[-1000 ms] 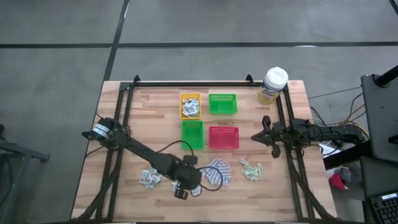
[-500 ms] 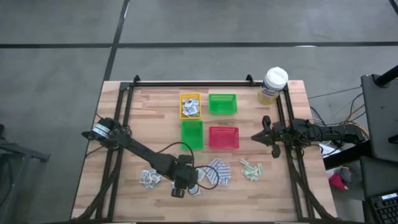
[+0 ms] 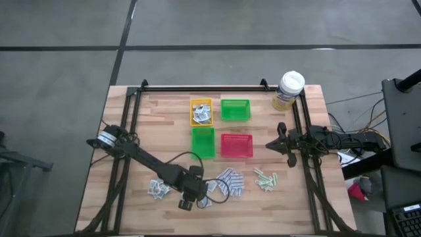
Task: Pick & Place First Aid Supplies
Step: Put the blue alcohol pad into the yellow bin
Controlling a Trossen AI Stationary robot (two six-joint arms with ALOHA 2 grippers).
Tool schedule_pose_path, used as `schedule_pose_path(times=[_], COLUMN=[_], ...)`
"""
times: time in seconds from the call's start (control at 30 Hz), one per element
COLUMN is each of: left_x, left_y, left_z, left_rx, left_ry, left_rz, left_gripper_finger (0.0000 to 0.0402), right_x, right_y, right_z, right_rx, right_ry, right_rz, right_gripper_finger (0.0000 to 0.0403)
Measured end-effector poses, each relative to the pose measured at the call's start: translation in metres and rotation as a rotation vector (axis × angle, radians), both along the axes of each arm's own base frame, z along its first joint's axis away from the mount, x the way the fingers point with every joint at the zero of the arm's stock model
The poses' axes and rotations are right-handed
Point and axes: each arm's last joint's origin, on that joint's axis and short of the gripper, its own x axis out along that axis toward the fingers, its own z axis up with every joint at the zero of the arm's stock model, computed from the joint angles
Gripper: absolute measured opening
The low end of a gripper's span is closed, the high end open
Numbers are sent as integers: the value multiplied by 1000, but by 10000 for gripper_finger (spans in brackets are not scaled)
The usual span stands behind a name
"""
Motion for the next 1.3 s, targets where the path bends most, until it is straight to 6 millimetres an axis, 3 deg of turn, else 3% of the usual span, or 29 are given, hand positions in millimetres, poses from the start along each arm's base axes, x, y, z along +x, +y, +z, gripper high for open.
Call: schedule_pose_path(times=[0.4, 0.93, 1.3], left_x=[0, 4, 4], left_y=[-8, -9, -9], left_z=[1, -14, -14], left_rx=[-11, 29, 34], left_ry=[-43, -32, -32], left_rz=[-15, -45, -54], left_gripper_finger=[177, 175, 107], right_x=[0, 0, 0], right_y=[0, 0, 0], right_z=[0, 0, 0], right_rx=[0, 0, 0], right_ry=[0, 0, 0], right_rz=[0, 0, 0], right_gripper_finger=[28, 28, 28])
